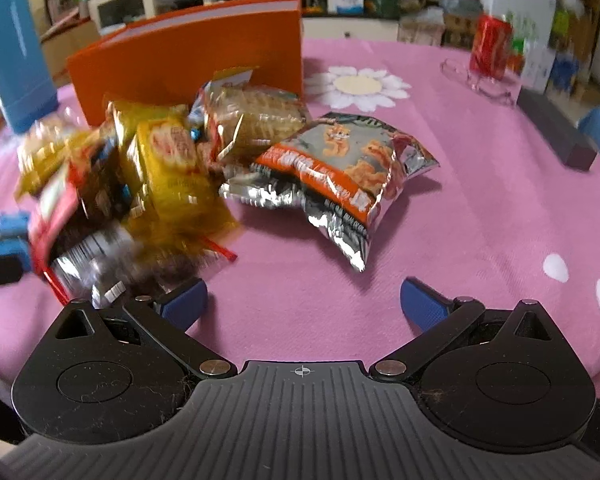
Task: Organize snacks
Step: 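Move left tool toward blue biscuit pack while right tool approaches silver-orange chip bag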
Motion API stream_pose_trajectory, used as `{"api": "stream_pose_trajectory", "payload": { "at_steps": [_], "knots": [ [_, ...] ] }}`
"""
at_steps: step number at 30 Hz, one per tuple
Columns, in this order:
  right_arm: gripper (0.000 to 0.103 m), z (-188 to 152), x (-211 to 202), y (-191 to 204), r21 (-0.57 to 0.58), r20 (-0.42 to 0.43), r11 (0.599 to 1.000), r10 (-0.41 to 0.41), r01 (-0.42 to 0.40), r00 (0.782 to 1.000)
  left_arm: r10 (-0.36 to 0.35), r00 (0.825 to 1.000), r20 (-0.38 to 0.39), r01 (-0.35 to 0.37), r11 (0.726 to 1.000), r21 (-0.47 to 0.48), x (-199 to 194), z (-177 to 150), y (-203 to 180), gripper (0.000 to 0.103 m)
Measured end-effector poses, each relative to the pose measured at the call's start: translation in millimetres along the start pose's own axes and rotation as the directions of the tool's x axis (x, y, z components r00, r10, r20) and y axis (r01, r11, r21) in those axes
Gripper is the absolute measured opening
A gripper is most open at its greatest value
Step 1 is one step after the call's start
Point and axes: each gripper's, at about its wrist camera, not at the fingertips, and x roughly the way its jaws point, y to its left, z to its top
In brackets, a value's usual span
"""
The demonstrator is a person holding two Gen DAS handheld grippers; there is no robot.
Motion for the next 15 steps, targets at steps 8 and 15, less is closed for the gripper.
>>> {"api": "stream_pose_trajectory", "payload": {
  "at_steps": [8, 15],
  "knots": [
    [0.094, 60.3, 2.1, 23.5, -0.208, 0.161, 0.977, -0.003, 0.037, 0.987, 0.029, 1.0, 0.012, -0.029, 0.999, 0.013, 59.6, 53.6, -19.0, 0.09],
    [0.094, 66.1, 54.4, -7.5, -0.207, 0.113, 0.968, -0.123, 0.144, 0.986, 0.17, 0.986, 0.002, -0.169, 0.979, 0.117, 87.1, 52.4, -19.7, 0.089]
  ]
}}
